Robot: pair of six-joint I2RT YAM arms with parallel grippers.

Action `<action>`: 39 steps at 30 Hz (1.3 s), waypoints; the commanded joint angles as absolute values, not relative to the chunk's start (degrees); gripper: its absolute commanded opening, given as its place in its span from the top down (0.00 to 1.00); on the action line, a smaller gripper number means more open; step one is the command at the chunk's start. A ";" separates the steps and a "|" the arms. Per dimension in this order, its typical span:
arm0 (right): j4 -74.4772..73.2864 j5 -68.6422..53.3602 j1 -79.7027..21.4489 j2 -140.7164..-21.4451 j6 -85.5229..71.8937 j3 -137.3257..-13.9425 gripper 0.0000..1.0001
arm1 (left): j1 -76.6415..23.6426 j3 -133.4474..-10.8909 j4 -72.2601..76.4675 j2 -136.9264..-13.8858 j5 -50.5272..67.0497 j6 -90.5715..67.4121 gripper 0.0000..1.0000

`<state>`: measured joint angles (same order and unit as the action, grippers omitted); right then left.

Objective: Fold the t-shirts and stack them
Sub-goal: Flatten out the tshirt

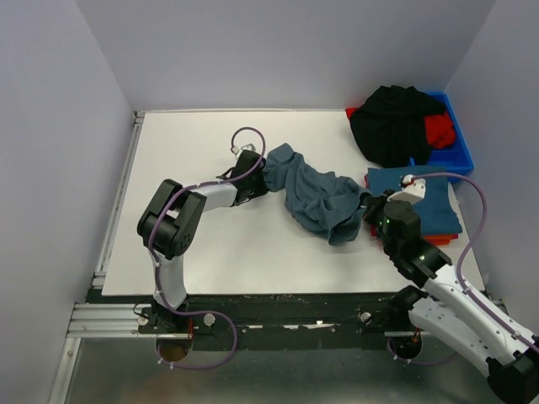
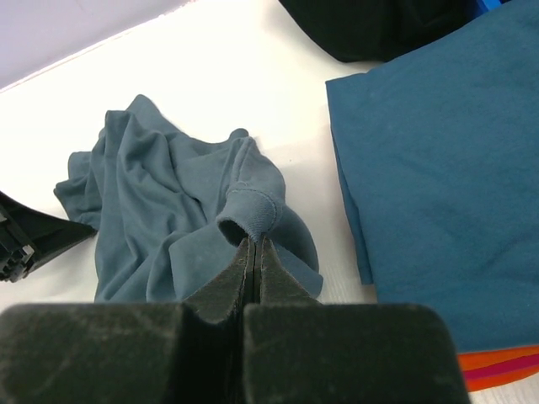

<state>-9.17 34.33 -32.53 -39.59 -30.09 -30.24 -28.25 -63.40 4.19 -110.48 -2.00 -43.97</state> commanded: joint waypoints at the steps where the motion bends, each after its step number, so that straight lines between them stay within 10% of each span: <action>1: -7.12 33.93 -32.34 -39.20 -31.11 -29.35 0.99 | -28.48 -63.11 -0.79 -108.73 -5.97 -42.37 1.00; 32: -27.94 0.88 -8.70 -66.09 -29.88 -83.04 0.99 | -1.95 -99.57 -39.28 -78.67 -12.75 -31.56 1.00; 39: -29.00 -2.19 -8.53 -63.38 -28.66 -79.55 0.99 | 3.95 -99.32 -42.53 -70.41 -12.57 -29.36 1.00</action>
